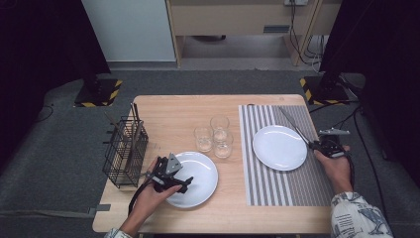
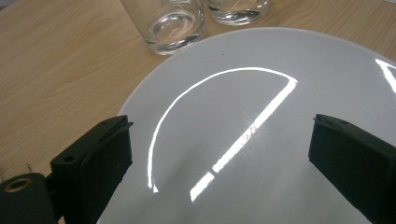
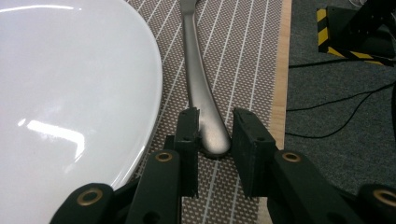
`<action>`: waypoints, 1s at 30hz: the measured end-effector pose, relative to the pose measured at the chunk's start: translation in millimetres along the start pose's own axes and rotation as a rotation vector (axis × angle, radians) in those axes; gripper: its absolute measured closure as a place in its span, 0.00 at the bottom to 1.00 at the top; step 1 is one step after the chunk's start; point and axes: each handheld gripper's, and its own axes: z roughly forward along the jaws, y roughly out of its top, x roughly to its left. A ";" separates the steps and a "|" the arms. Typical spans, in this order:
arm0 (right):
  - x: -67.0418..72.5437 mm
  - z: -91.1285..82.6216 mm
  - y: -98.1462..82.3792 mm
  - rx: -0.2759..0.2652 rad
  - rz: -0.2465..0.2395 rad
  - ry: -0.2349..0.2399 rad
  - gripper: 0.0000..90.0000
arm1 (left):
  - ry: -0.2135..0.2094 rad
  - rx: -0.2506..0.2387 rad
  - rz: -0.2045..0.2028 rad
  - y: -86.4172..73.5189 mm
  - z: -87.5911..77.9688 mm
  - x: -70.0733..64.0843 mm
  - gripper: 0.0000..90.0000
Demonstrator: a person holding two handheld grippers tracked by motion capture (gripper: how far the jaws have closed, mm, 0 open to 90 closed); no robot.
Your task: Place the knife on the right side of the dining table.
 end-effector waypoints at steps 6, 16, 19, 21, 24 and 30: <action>-0.1 3.8 4.1 0.002 -0.008 -0.002 0.80 | -0.004 0.001 0.002 -0.1 0.9 -0.6 0.05; 0.4 9.5 11.1 0.013 -0.019 -0.006 0.80 | -0.006 0.000 0.002 0.3 1.0 -1.2 0.06; 0.6 10.5 12.2 0.015 -0.020 -0.007 0.80 | -0.007 0.000 0.001 0.1 1.1 -1.2 0.06; 0.8 11.3 12.6 0.018 -0.020 -0.009 0.80 | -0.008 0.000 0.001 0.0 1.1 -1.2 0.06; 1.5 12.1 11.8 0.017 -0.018 -0.013 0.79 | -0.008 0.001 0.002 0.0 1.2 -1.3 0.05; 2.1 11.0 9.8 0.012 -0.001 -0.018 0.78 | -0.008 0.003 0.005 0.1 1.7 -1.9 0.06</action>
